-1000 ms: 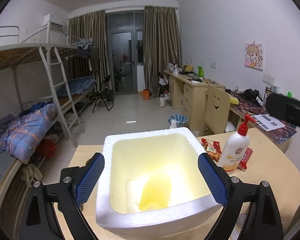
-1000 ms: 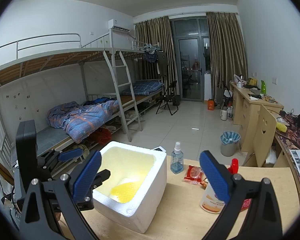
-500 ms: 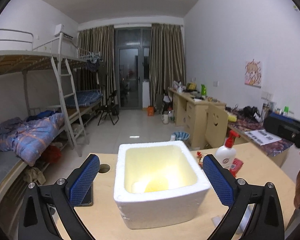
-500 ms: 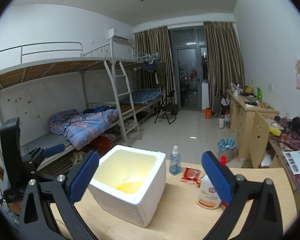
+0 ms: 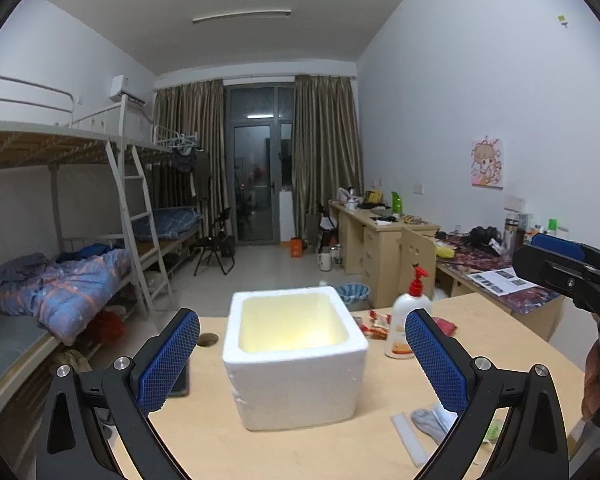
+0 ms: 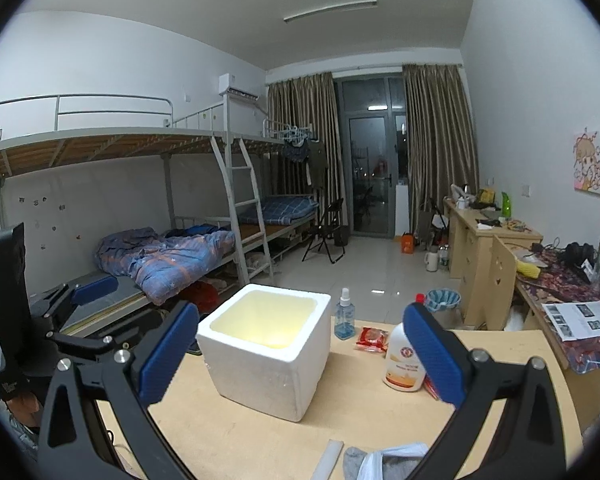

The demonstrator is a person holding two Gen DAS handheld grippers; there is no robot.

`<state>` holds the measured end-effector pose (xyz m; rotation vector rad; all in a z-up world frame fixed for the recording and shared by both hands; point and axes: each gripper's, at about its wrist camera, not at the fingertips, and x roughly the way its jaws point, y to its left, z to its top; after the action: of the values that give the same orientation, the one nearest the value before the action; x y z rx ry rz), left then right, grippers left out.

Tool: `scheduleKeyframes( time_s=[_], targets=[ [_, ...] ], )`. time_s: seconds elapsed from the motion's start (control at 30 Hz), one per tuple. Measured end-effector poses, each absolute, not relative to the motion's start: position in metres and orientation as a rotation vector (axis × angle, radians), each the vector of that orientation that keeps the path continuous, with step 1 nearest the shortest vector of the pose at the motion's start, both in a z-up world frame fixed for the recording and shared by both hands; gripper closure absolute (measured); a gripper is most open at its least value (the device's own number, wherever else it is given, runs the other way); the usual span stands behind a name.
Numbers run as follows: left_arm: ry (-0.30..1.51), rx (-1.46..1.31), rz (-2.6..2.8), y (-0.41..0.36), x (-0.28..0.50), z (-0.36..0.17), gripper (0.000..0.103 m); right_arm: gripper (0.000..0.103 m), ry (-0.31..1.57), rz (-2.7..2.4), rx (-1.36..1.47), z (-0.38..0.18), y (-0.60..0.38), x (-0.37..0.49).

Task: Organize soft objects
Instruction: 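Move both open tools back toward the remaining items on the table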

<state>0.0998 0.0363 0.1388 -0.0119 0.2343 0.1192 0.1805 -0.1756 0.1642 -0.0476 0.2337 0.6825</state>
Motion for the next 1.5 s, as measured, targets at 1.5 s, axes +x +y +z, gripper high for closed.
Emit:
scheduleKeyframes(
  time_s=[1.5],
  targets=[
    [0.247,-0.151,-0.023,-0.015,0.078,-0.022,0.0,0.0,0.262,0.499,0.058,0.018,-0.251,0.122]
  ],
)
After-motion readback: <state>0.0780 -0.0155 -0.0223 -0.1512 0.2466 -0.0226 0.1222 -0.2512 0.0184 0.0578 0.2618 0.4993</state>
